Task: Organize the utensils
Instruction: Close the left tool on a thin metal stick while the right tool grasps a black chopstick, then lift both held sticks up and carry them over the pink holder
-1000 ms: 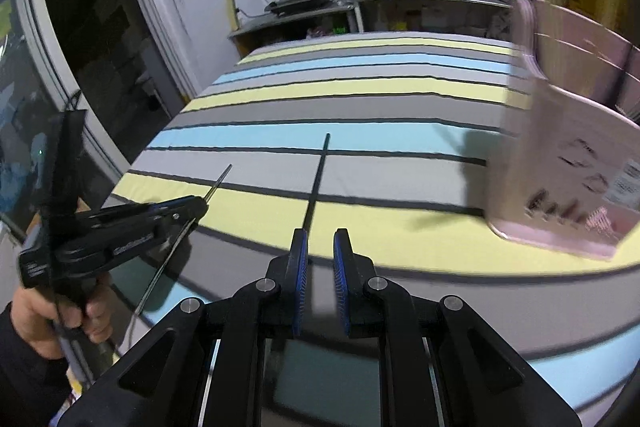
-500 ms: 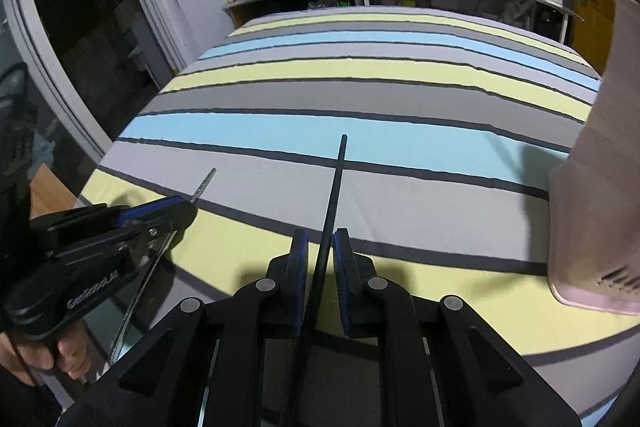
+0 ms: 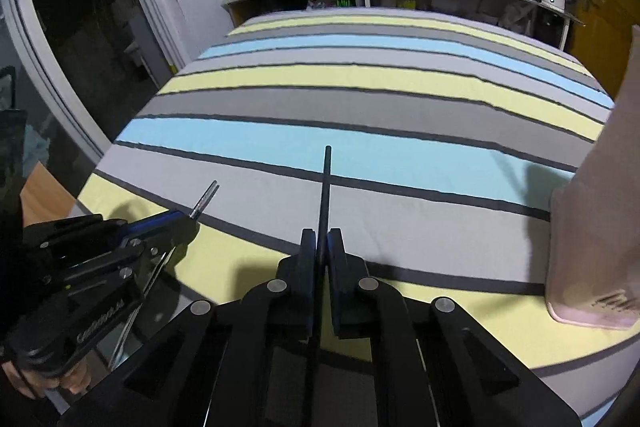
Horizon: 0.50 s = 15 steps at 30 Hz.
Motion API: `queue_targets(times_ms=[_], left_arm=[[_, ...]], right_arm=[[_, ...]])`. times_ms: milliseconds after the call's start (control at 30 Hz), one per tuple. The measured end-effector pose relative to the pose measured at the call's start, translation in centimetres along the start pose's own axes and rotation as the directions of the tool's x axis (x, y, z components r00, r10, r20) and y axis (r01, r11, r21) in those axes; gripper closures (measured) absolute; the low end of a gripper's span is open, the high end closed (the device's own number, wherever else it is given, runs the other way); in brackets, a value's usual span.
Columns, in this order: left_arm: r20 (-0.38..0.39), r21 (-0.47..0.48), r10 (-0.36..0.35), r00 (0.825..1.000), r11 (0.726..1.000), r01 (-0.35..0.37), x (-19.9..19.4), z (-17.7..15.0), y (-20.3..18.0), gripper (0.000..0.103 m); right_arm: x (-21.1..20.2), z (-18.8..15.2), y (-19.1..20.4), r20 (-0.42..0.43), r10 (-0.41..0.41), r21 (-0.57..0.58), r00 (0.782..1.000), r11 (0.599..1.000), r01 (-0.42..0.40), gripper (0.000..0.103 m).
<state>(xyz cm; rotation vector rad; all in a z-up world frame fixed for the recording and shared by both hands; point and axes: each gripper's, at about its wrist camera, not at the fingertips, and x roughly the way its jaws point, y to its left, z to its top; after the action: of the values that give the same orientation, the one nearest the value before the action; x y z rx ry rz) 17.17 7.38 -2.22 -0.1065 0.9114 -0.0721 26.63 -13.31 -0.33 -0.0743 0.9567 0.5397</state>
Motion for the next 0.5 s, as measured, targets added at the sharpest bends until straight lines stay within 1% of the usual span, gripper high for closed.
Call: queue_targets(times_ms=[267, 500], left_arm=[[0.067, -0.006, -0.028, 0.997, 1.0, 0.028, -3.6, 0.3, -0.6, 0.098], [0.128, 0.0, -0.053, 0.99, 0.999, 0.054, -7.0, 0.9, -1.1, 0.098]], right_arm=[[-4.6, -0.1, 0.6, 0.086, 0.029, -0.001, 0.996, 1.0, -0.029, 0.098], [-8.2, 0.2, 1.4, 0.157, 0.042, -0.003, 0.987, 0.999, -0.042, 0.098]])
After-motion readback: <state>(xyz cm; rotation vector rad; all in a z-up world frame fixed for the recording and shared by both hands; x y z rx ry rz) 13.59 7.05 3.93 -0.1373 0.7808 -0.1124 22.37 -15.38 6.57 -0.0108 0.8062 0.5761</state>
